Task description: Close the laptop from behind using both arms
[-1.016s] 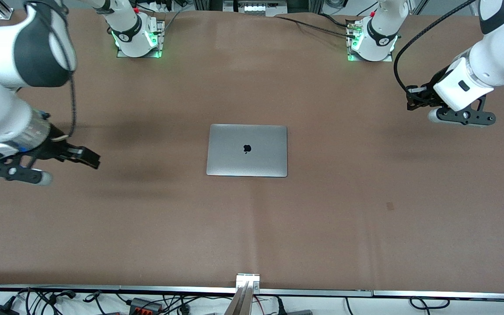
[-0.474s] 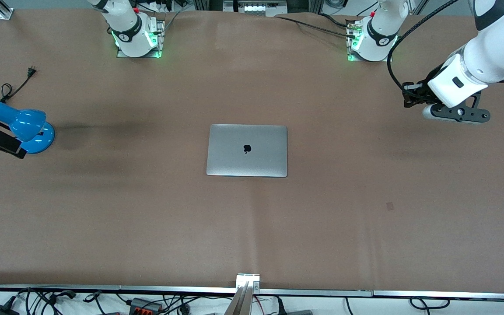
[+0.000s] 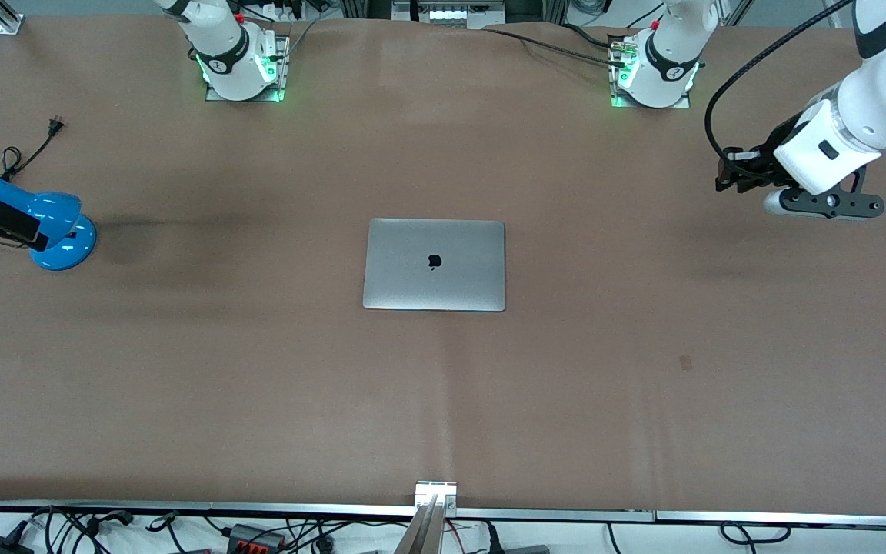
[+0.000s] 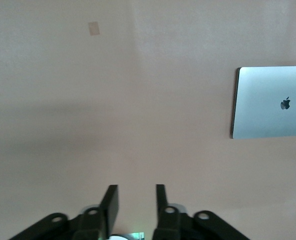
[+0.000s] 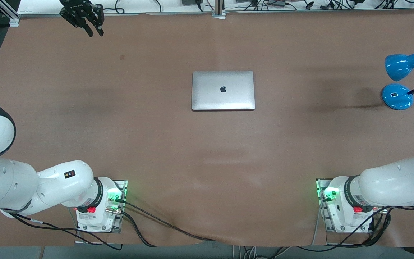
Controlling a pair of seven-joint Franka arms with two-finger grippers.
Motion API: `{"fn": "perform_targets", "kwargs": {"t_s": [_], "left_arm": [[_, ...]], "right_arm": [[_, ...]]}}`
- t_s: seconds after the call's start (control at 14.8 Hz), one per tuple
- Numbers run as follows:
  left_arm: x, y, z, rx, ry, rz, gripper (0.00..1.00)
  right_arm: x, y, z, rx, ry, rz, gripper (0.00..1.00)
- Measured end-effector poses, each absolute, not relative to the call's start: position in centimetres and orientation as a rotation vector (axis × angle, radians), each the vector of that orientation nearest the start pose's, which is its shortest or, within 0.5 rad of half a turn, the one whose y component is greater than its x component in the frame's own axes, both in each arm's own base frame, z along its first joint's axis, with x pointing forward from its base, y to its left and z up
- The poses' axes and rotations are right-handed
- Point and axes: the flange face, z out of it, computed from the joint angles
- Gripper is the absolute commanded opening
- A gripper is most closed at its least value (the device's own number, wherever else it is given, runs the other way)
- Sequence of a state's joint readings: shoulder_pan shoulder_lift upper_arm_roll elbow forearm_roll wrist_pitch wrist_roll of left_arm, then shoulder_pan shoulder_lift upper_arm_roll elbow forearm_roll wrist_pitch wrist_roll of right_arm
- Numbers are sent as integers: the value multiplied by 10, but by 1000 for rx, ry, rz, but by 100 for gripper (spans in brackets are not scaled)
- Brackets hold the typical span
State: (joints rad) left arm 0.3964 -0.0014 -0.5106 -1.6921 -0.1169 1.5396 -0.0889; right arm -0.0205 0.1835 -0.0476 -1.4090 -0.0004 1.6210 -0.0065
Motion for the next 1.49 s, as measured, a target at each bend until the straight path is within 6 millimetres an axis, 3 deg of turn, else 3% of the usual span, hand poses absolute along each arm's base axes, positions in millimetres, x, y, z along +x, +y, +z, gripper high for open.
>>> {"fn": "perform_targets", "kwargs": {"t_s": [0.61, 0.88, 1.15, 1.49], "left_arm": [[541, -73, 568, -3123, 97, 218, 100], [541, -77, 573, -3123, 215, 205, 100], [542, -61, 575, -3127, 209, 216, 100], [541, -64, 574, -3124, 221, 228, 100]], "right_arm": [[552, -38, 591, -3142, 96, 1, 100], [544, -38, 592, -3141, 96, 1, 100], [541, -35, 593, -3141, 88, 16, 100], [541, -34, 593, -3141, 83, 18, 100]]}}
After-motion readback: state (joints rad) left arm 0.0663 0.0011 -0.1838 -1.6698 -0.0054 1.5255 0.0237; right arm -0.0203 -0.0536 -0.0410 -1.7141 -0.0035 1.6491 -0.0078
